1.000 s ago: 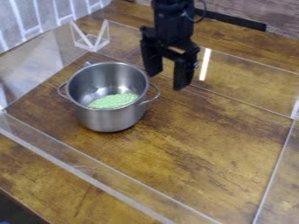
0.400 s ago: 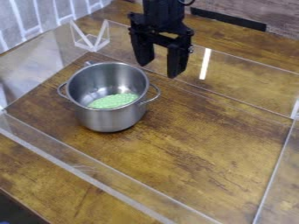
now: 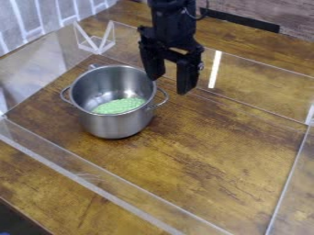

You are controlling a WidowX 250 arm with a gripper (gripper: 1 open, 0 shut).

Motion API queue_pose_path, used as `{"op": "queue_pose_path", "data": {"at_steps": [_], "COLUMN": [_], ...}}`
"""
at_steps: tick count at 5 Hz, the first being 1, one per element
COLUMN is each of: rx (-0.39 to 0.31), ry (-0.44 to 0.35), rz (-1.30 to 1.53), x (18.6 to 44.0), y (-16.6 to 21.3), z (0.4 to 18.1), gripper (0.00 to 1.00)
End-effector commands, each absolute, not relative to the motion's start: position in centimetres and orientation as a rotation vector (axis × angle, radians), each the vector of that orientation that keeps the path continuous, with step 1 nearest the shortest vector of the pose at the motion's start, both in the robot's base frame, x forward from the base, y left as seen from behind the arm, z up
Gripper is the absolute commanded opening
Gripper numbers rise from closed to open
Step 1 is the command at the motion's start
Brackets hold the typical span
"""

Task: Put the green object in the silver pot

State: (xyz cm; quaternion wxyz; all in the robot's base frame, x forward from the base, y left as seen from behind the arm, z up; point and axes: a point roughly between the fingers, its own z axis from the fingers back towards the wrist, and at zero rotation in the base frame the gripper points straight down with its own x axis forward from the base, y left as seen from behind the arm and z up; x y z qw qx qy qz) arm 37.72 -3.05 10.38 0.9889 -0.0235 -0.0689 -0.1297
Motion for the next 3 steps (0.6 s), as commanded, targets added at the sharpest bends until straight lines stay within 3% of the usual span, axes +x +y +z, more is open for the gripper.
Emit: {"op": "queue_pose_path", "data": {"at_steps": [1,3], "rx": [-0.035,-0.007], "ry": [-0.206,-0.196], "rz": [-0.33,-0.282], "x": [38.0,38.8], "y": [-4.1,-3.6], "z": [12.2,14.8], "gripper": [1.0,1.0]}}
